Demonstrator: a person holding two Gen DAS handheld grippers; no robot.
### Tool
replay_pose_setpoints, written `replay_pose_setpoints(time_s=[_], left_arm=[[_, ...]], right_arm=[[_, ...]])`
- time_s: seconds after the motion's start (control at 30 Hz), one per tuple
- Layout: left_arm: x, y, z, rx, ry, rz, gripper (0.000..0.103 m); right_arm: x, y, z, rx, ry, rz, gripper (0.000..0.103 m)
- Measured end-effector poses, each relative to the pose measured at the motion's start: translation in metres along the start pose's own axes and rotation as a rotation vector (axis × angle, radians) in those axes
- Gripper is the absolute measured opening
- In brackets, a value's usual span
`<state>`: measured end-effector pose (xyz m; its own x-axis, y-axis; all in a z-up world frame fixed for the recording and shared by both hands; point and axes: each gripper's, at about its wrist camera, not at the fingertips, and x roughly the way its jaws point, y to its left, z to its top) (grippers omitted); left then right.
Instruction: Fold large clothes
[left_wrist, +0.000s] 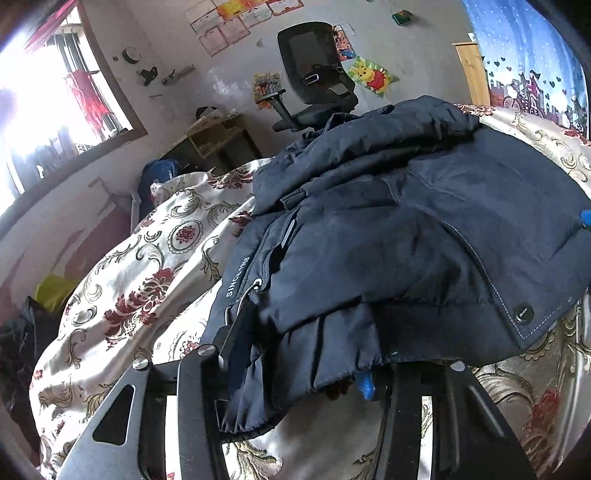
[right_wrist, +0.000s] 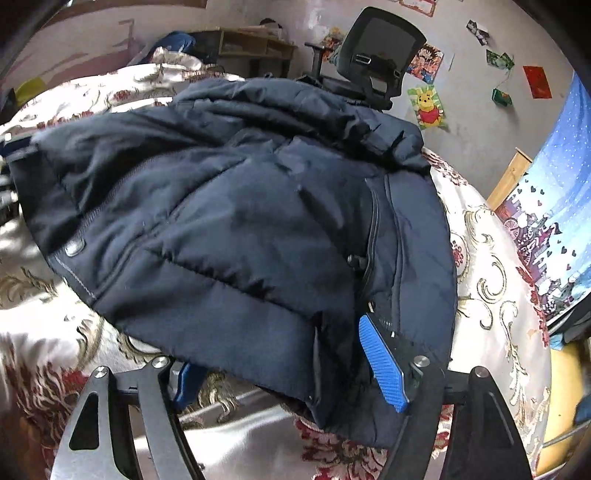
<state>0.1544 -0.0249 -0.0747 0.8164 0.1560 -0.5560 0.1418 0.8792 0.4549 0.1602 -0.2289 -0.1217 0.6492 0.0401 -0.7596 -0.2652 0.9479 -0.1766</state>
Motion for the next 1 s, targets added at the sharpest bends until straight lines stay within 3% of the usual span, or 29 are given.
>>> replay_pose_setpoints(time_s=[0.1,0.23,0.57,0.73,1.0], left_arm=[[-0.001,0.002,0.004,-0.002,-0.004,-0.016,0.037],[0.0,0.004,0.009,-0.006,-0.004,-0.034,0.031],[-0.004,0.007,0.014,-0.034,0.022,-0.065,0.021],[-0.016,0.008,0.018,-0.031,-0.003,-0.058,0.011],[-0.064,0.023,0.038,-0.05,-0.09,-0.07,0.007]], right_arm=[[0.004,0.004,-0.007,-0.004,0.033,0.0,0.073],[0.011,0.006,-0.012,0.004,0.066,0.005,0.065],[0.002,0.003,-0.006,0.0,0.01,-0.058,0.013],[-0.024,-0.006,0.0,0.032,-0.092,-0.076,0.007],[-0.093,-0.024,0.014,0.071,-0.259,-0.117,0.006]])
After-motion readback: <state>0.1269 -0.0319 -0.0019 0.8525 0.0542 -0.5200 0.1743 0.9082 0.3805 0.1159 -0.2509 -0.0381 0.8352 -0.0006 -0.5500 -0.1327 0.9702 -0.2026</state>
